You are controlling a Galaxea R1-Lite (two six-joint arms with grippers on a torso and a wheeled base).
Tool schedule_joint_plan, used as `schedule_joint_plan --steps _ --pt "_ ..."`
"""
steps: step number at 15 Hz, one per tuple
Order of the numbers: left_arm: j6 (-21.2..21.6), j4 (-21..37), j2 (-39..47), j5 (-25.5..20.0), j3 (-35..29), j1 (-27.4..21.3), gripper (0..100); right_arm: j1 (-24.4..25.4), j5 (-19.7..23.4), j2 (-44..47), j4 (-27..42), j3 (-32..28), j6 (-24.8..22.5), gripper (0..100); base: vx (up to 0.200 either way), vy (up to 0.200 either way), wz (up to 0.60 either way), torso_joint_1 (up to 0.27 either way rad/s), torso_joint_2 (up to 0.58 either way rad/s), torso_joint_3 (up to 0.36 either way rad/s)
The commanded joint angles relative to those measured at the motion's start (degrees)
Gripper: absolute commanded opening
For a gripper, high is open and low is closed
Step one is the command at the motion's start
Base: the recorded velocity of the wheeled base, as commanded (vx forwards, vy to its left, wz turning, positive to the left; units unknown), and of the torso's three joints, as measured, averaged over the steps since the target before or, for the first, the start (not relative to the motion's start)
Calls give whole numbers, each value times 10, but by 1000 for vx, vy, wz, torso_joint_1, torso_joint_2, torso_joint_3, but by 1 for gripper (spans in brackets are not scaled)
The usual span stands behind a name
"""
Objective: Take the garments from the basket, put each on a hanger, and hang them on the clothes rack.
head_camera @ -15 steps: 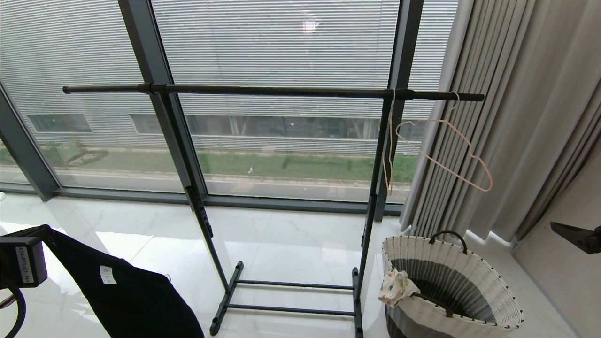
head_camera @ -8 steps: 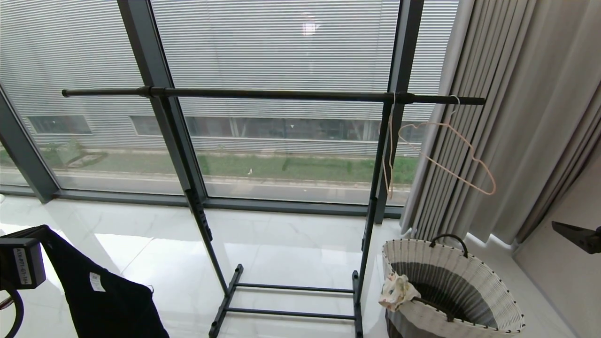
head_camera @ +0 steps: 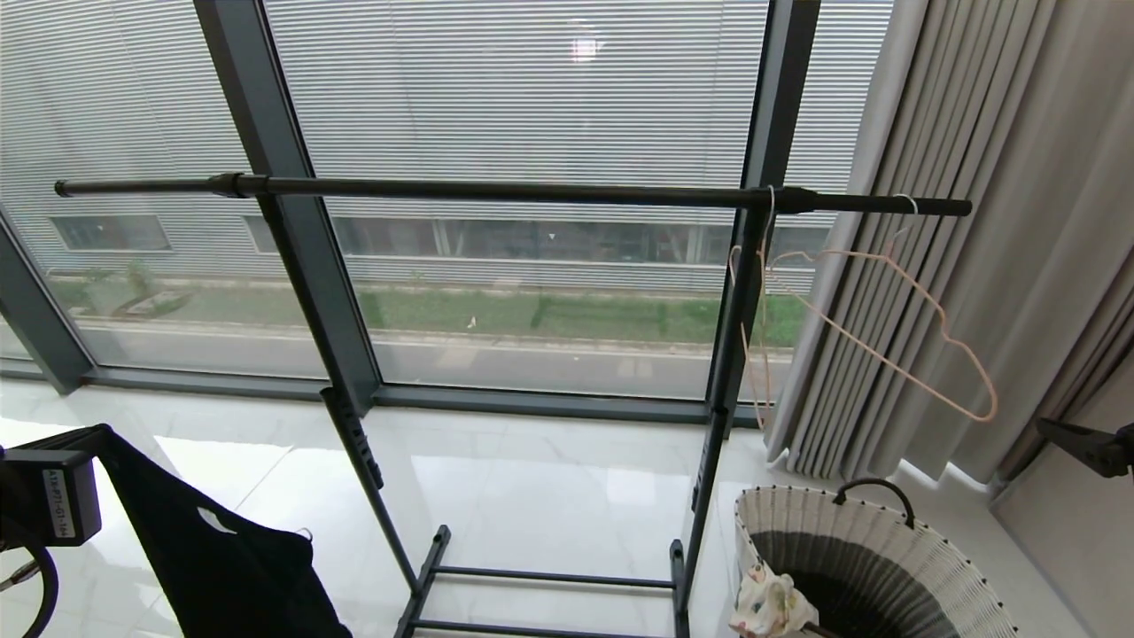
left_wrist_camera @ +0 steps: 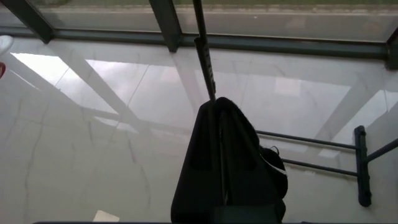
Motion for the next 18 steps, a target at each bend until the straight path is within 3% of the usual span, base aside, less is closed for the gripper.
schedule_joint_plan --steps 1,5,8,16,18 --pt "0 0 0 0 0 -2 0 -1 0 2 0 0 1 100 200 0 0 2 -2 2" --pt "0 0 0 0 1 -2 0 -1 0 6 0 0 3 100 200 0 0 4 1 2" --pt "0 0 -2 0 4 -2 0 -12 3 38 -6 -12 29 100 133 0 0 3 5 0" --pt "-1 0 -4 0 3 -2 0 -67 128 184 -28 -120 29 100 0 0 0 0 0 0" --pt "-1 0 -5 0 3 -2 0 -74 133 215 -28 -135 30 100 0 0 0 0 0 0"
